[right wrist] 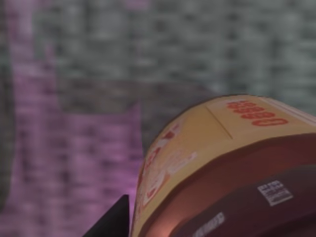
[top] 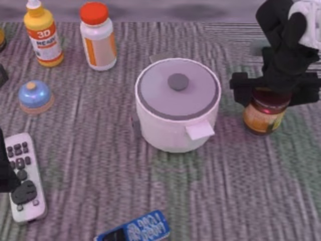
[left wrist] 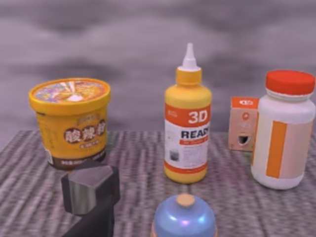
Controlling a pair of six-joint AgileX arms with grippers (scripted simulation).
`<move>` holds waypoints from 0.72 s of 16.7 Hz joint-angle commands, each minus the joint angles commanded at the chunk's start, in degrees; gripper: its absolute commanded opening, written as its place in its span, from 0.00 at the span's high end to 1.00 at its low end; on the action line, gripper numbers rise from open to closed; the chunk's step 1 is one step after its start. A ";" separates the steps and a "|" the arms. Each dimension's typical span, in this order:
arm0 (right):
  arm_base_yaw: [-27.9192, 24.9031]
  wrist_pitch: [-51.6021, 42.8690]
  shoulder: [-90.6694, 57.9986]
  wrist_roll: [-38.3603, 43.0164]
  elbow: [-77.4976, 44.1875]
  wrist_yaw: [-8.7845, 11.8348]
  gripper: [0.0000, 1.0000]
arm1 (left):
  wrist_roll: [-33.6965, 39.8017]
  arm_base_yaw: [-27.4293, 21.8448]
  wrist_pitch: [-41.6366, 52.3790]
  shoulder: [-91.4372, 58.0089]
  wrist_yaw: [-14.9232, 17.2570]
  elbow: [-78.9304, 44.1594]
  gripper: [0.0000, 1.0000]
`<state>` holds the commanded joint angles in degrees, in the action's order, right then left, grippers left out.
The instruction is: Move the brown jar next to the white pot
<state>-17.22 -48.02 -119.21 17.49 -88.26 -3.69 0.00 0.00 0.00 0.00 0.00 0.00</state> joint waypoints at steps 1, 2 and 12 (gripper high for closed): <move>-0.01 0.11 -0.06 -0.01 0.09 0.00 1.00 | 0.00 0.00 0.00 0.00 0.00 0.00 0.00; -0.01 0.11 -0.06 -0.01 0.09 0.00 1.00 | 0.00 0.00 0.00 0.00 0.00 0.00 0.00; -0.01 0.11 -0.06 -0.01 0.09 0.00 0.40 | 0.00 0.00 0.00 0.00 0.00 0.00 0.00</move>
<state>-17.23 -47.91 -119.27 17.48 -88.17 -3.69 0.00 0.00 0.00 0.00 0.00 0.00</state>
